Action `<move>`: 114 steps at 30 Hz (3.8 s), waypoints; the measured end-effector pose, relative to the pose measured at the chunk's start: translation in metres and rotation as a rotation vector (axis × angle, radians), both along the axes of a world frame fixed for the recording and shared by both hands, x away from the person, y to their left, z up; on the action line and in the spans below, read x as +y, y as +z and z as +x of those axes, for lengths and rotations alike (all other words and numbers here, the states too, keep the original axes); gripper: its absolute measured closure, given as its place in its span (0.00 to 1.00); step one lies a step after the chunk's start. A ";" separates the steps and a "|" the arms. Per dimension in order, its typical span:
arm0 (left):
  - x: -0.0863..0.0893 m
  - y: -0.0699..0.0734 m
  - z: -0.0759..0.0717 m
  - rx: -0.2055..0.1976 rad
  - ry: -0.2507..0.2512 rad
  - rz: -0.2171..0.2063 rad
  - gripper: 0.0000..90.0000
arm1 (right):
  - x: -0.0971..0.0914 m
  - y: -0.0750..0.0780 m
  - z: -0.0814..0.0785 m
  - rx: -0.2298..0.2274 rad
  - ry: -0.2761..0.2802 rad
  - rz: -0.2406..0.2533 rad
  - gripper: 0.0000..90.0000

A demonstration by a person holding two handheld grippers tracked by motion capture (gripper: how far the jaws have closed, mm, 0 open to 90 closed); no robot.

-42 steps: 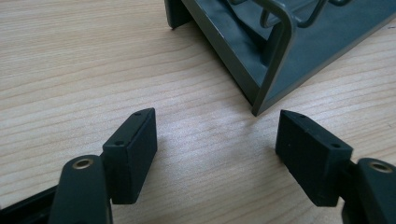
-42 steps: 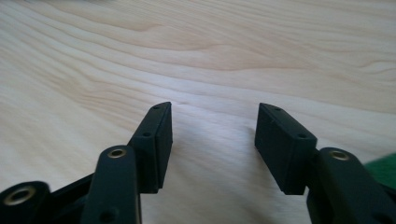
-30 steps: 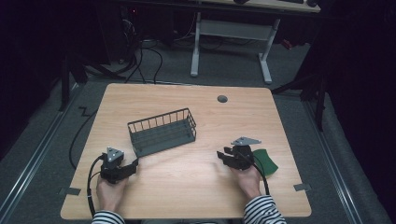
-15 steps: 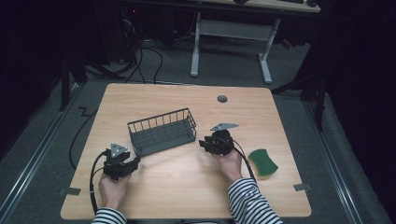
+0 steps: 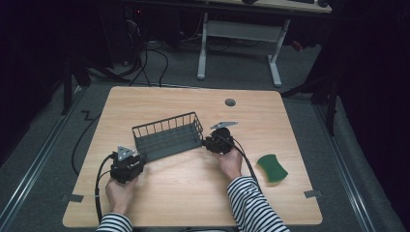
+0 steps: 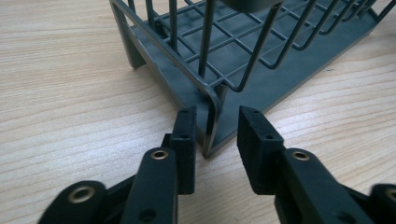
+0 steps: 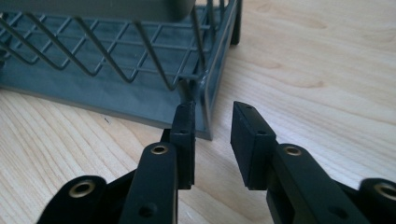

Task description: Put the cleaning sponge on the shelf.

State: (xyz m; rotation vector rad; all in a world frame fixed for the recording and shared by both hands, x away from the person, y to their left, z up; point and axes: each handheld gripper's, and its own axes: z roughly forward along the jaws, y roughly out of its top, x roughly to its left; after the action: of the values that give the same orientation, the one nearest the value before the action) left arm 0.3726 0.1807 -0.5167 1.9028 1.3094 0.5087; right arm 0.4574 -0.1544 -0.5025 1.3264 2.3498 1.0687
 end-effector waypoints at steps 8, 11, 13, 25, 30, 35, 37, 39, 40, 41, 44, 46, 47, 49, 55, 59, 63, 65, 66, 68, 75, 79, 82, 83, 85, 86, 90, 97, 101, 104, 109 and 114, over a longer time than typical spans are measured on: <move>0.000 0.001 0.002 0.009 -0.012 -0.014 0.93 | 0.005 -0.005 0.003 0.005 -0.006 -0.029 0.94; 0.000 0.001 0.002 0.007 -0.021 -0.006 0.94 | 0.005 -0.006 0.003 0.006 -0.006 -0.031 0.96; 0.000 0.002 0.002 0.009 -0.033 0.009 0.95 | 0.006 -0.005 0.002 0.004 -0.006 -0.039 0.96; -0.011 0.004 -0.002 -0.001 -0.092 0.031 0.96 | -0.006 0.000 -0.005 0.022 -0.006 -0.054 0.96; -0.019 0.006 -0.002 0.006 -0.127 0.025 0.96 | -0.017 0.002 -0.010 0.032 -0.006 -0.060 0.96; -0.030 0.007 -0.001 0.010 -0.154 0.013 0.97 | -0.030 0.005 -0.017 0.035 -0.024 -0.066 0.96; -0.035 0.007 -0.001 0.012 -0.168 0.024 0.97 | -0.037 0.003 -0.021 0.043 -0.037 -0.057 0.96; -0.040 0.007 -0.002 0.011 -0.181 0.023 0.96 | -0.043 0.003 -0.024 0.047 -0.050 -0.052 0.96; -0.042 0.007 -0.002 0.012 -0.185 0.023 0.97 | -0.046 0.003 -0.026 0.051 -0.058 -0.046 0.96; -0.044 0.007 -0.002 0.013 -0.189 0.022 0.97 | -0.048 0.003 -0.027 0.054 -0.064 -0.040 0.96; -0.050 0.008 -0.004 0.013 -0.197 0.019 0.97 | -0.053 0.005 -0.031 0.059 -0.085 -0.048 0.96; -0.051 0.008 -0.006 0.014 -0.202 0.012 0.96 | -0.055 0.007 -0.034 0.065 -0.092 -0.054 0.96; -0.052 0.008 -0.007 0.016 -0.204 0.006 0.96 | -0.056 0.008 -0.036 0.065 -0.093 -0.056 0.96; -0.054 0.008 -0.008 0.016 -0.214 0.000 0.96 | -0.059 0.009 -0.042 0.067 -0.095 -0.065 0.96; -0.067 0.007 -0.011 0.015 -0.253 0.009 0.96 | -0.073 0.009 -0.062 0.063 -0.117 -0.081 0.96; -0.077 0.007 -0.014 0.013 -0.279 0.024 0.96 | -0.082 0.007 -0.073 0.060 -0.133 -0.092 0.96; -0.084 0.007 -0.019 0.011 -0.296 0.029 0.96 | -0.091 0.008 -0.082 0.055 -0.132 -0.103 0.96; -0.088 0.006 -0.021 0.014 -0.306 0.036 0.96 | -0.094 0.007 -0.087 0.053 -0.134 -0.107 0.96; -0.090 0.006 -0.021 0.017 -0.314 0.034 0.96 | -0.097 0.007 -0.090 0.053 -0.133 -0.109 0.96; -0.092 0.006 -0.022 0.016 -0.315 0.031 0.96 | -0.100 0.005 -0.093 0.052 -0.139 -0.096 0.96; -0.092 0.005 -0.021 0.026 -0.315 0.006 0.94 | -0.106 0.002 -0.097 0.037 -0.146 -0.071 0.96; -0.090 0.002 -0.020 0.027 -0.305 -0.001 0.86 | -0.107 0.002 -0.099 0.030 -0.149 -0.061 0.87; -0.089 0.000 -0.019 0.032 -0.284 0.007 0.65 | -0.109 0.002 -0.101 0.034 -0.155 -0.060 0.73; -0.088 0.000 -0.019 0.031 -0.275 0.012 0.59 | -0.110 0.002 -0.101 0.033 -0.153 -0.058 0.71; -0.085 -0.001 -0.020 0.026 -0.262 0.009 0.51 | -0.110 0.004 -0.103 0.031 -0.154 -0.077 0.64; -0.083 -0.001 -0.020 0.031 -0.257 0.007 0.48 | -0.111 0.005 -0.105 0.026 -0.156 -0.086 0.62; -0.077 -0.003 -0.021 0.033 -0.252 0.015 0.42 | -0.117 0.010 -0.111 -0.013 -0.170 -0.076 0.53; -0.057 -0.005 -0.023 0.027 -0.203 0.006 0.37 | -0.131 0.017 -0.119 -0.086 -0.188 -0.091 0.45; -0.041 -0.002 -0.022 0.007 -0.170 -0.020 0.36 | -0.146 0.024 -0.123 -0.086 -0.253 -0.089 0.40; -0.027 -0.003 -0.016 0.007 -0.131 -0.024 0.36 | -0.157 0.030 -0.127 -0.091 -0.298 -0.112 0.36; -0.013 -0.004 -0.005 0.031 -0.065 0.034 0.34 | -0.173 0.034 -0.130 -0.098 -0.327 -0.109 0.34; -0.007 -0.008 0.000 0.040 -0.012 0.063 0.34 | -0.183 0.029 -0.126 -0.071 -0.327 -0.131 0.33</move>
State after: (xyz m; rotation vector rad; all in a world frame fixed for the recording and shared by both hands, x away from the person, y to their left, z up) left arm 0.3730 0.1741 -0.5244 1.9810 1.3205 0.5134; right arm 0.3317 -0.3375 -0.4737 1.5274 2.0214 0.8340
